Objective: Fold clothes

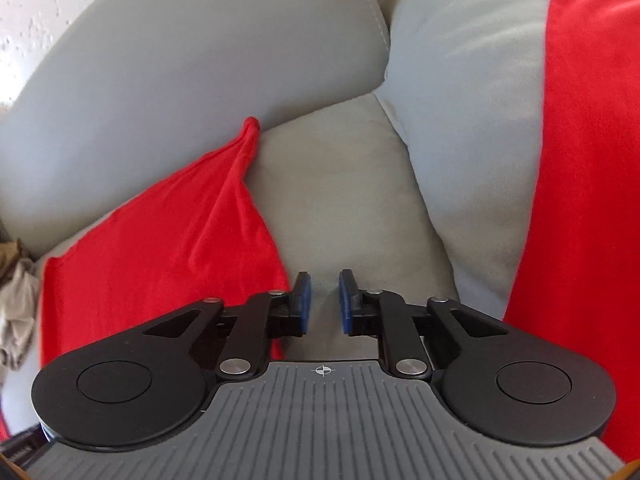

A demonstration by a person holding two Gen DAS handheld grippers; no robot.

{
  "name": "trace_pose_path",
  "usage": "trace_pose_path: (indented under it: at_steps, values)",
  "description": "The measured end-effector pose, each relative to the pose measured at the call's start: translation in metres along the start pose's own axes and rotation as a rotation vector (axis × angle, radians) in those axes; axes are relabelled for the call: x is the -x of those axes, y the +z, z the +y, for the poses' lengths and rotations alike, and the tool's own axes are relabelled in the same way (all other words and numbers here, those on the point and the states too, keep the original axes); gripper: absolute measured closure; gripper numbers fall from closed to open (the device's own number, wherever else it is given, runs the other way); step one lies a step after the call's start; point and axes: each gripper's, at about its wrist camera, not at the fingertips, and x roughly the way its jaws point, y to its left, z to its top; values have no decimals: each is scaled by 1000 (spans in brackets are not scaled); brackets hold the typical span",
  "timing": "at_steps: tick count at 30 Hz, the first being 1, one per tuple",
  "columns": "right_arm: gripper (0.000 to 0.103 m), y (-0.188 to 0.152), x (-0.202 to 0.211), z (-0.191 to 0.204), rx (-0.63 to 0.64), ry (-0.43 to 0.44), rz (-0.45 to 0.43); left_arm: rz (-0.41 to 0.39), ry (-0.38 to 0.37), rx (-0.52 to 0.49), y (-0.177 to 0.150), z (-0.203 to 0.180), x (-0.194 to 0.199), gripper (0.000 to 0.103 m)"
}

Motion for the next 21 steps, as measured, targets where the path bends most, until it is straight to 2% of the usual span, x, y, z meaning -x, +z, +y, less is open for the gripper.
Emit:
trace_pose_path:
  at_steps: [5,10,12,14,16,19,21]
  values:
    - [76,-14,24,-10,19,116,139,10,-8,13,-1,0,0,75]
    - [76,-44,44,-16,76,136,238,14,-14,23,-4,2,2,75]
    - [76,-54,51,-17,91,144,247,13,-16,19,-5,2,3,75]
    - [103,-61,55,-14,119,115,212,12,-14,14,-7,1,4,75]
    - [103,-67,61,-11,147,71,168,11,-10,6,-9,1,4,75]
    - [103,-75,70,-6,225,-152,66,9,4,0,-12,2,6,75]
    - [103,-79,70,-9,241,-186,72,7,7,2,-15,4,7,75]
